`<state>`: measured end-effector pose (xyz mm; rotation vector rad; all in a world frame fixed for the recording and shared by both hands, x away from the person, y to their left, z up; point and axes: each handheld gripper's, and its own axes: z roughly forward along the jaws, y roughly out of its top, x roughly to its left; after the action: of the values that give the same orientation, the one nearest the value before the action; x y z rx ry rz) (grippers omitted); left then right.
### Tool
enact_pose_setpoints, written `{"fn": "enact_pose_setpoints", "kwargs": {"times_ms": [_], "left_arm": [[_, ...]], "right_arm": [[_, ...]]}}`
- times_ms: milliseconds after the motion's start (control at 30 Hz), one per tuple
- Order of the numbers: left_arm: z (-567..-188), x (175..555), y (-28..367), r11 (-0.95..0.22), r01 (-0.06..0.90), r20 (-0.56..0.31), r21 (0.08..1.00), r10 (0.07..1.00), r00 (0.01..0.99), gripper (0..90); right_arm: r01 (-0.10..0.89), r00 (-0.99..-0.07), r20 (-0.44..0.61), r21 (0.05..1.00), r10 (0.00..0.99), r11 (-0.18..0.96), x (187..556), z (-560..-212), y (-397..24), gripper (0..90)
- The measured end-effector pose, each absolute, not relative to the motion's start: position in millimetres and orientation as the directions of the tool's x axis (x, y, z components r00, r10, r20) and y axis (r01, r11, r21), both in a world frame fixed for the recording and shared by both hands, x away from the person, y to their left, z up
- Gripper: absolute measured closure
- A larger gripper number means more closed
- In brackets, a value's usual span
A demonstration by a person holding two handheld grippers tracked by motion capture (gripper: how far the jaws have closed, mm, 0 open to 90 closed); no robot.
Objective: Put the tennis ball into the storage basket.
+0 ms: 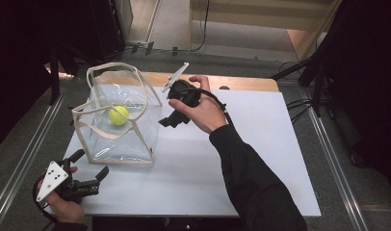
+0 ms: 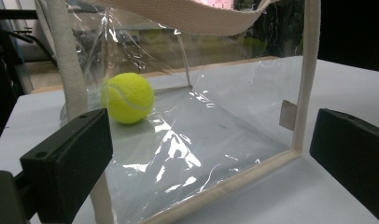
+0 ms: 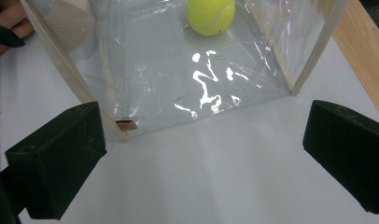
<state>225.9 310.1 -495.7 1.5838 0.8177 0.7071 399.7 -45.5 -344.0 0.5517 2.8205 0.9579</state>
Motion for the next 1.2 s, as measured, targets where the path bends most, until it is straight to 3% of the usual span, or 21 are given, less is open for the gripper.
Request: {"fn": "enact_pose_setpoints", "kwargs": {"times_ms": [233,1200], "left_arm": [[-495.7,225.8,310.2,-0.096,0.125,0.006,0.988,0.819,0.574,0.0],[-495.5,225.2,310.2,-0.102,0.126,0.011,0.987,0.817,0.576,0.0]], "right_arm": [[0.278,-0.933,-0.009,0.616,0.360,0.737,390.6,-358.1,-50.0,0.0],[0.371,-0.880,0.022,0.655,0.475,0.658,362.7,-413.9,-98.8,0.0]]}}
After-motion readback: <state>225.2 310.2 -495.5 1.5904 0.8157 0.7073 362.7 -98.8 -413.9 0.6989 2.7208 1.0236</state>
